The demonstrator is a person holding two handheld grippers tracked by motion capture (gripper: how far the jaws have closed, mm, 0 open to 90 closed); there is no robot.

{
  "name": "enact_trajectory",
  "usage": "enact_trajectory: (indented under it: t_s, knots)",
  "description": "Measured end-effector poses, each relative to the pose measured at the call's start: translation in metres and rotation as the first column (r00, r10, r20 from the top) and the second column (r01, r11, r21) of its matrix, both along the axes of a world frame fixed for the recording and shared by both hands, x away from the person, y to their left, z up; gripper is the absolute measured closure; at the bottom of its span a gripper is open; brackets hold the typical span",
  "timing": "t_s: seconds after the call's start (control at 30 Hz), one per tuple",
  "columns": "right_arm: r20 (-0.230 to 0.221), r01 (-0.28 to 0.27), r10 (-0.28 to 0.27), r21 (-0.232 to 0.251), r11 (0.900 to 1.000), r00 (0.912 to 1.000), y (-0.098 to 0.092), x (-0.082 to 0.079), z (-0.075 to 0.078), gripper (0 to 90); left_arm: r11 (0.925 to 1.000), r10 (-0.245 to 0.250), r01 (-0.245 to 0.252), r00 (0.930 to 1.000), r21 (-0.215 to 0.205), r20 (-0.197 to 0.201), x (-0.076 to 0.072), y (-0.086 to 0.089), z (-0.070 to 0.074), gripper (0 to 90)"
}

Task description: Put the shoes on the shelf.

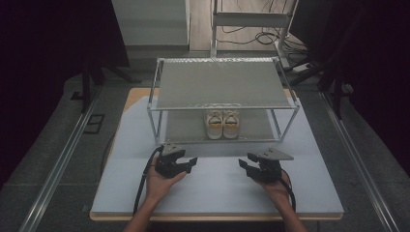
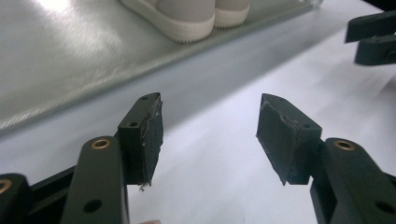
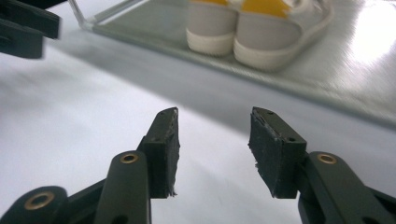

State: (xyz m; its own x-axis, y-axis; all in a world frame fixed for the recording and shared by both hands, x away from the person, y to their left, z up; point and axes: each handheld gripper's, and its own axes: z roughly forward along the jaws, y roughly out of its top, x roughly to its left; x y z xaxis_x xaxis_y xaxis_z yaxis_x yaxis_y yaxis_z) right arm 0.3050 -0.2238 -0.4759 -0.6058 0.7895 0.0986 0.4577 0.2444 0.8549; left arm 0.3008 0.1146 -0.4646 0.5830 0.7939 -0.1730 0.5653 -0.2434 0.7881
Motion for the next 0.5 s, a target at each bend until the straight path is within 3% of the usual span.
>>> enact_trajectory:
  t_s: [0.07,0.23,0.4,0.5]
  knots:
    - [-0.011,0.018,-0.018,-0.005,1.0,0.9998,-0.014,-0.009,-0.003,49.7,0.9999,0.005,-0.005,1.0,0.011,-0.001,-0.009,0.009,-0.003,40.0]
    - [-0.023,0.052,-0.052,0.005,0.999,0.9984,-0.035,-0.021,-0.009,47.6,0.9995,0.032,-0.032,0.9995,0.009,-0.009,-0.016,0.022,-0.008,39.1]
    - [-0.03,0.069,-0.069,0.011,0.998,0.9972,-0.042,-0.021,-0.012,46.9,0.999,0.044,-0.044,0.9989,0.01,-0.017,-0.015,0.024,-0.012,38.5]
    - [-0.025,0.071,-0.071,0.016,0.997,0.9972,-0.043,-0.02,-0.01,44.1,0.9976,0.051,-0.05,0.9985,0.047,-0.02,-0.013,0.024,-0.015,36.7]
